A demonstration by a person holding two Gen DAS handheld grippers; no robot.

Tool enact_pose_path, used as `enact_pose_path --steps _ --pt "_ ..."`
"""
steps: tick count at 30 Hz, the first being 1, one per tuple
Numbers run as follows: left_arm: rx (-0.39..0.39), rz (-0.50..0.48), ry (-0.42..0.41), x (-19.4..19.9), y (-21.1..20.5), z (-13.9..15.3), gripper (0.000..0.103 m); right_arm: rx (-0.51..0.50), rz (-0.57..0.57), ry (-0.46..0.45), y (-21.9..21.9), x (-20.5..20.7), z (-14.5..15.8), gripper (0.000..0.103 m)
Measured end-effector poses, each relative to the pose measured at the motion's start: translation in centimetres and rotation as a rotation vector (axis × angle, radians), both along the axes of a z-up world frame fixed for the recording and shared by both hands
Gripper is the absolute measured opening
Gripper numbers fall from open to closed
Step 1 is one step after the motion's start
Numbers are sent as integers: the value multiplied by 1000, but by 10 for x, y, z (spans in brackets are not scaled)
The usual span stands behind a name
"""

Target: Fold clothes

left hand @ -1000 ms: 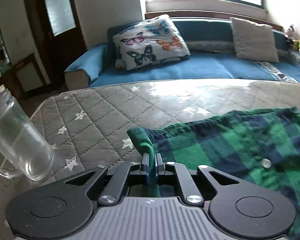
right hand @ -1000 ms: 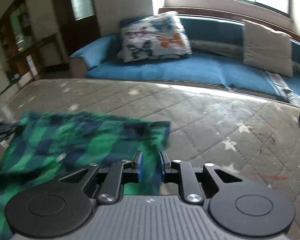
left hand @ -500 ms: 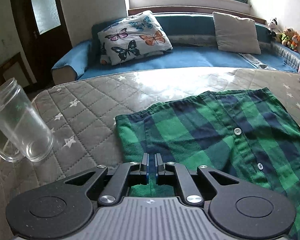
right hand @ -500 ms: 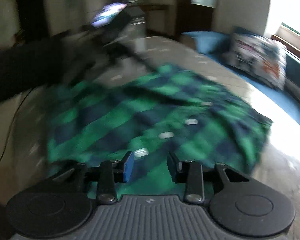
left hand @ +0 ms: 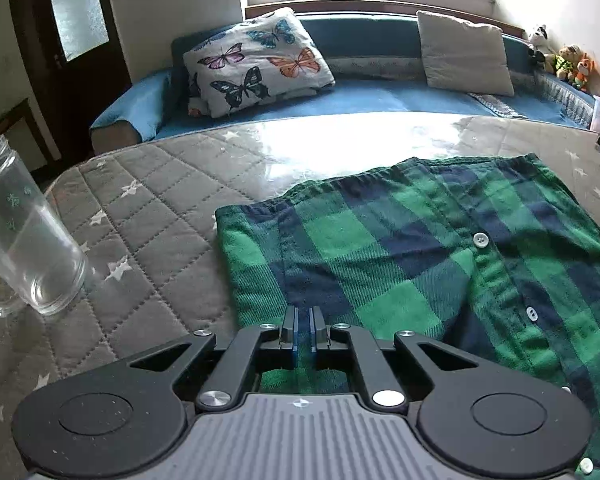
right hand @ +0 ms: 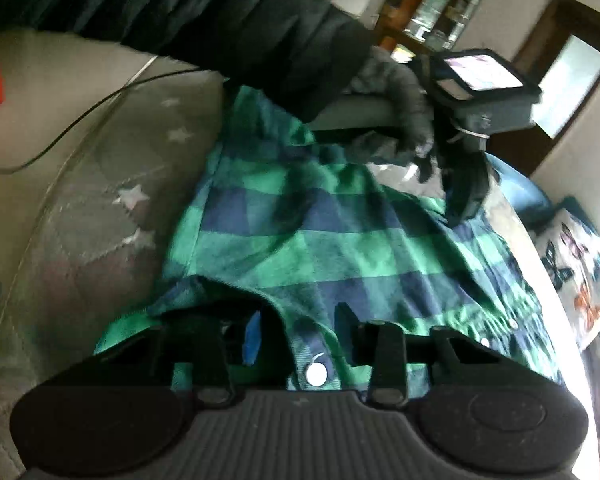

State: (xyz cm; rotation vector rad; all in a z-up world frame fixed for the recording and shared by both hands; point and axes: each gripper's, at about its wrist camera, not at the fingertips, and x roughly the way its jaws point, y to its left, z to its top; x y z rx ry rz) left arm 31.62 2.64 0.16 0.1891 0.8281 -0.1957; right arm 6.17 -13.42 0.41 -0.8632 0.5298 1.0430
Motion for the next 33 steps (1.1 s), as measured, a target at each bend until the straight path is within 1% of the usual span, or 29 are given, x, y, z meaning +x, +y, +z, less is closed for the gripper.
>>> enact_pose_path --steps 1,2,3,5,8,11,14,16,19,22,25,28,30,33 --pt "-1 -1 -1 0 0 0 7 -3 13 -2 1 -1 -2 25" --pt "0 0 -4 1 1 -1 6 -3 25 10 1 -2 -2 14" --pt "2 2 -9 1 0 -1 6 -2 36 23 1 -2 -3 9" --pt "5 7 -18 1 0 -2 4 9 44 34 -1 -3 -1 4" --pt "10 11 -30 1 0 -3 4 23 60 45 -8 -10 5 3" --pt "9 16 -37 2 0 -4 4 33 60 63 -15 -14 5 2" --pt "3 25 -35 2 1 -3 4 21 43 73 -16 -18 -3 4" --pt "11 35 -35 1 2 -1 8 27 34 83 -16 -21 -4 11" --pt "51 55 -57 -9 3 5 8 81 8 137 -25 -27 6 21" --pt "35 37 -88 -31 4 16 8 138 -78 179 -41 -26 17 21" --pt "18 -35 -111 -67 -6 22 8 178 -192 205 -58 -20 22 21" --pt "1 -116 -114 -108 -20 21 8 185 -301 255 -70 -14 16 21" --pt "-13 -168 -110 -135 -29 17 8 181 -330 291 -77 -17 9 22" --pt "-36 -246 -103 -173 -41 11 8 184 -339 355 -82 -29 0 24"
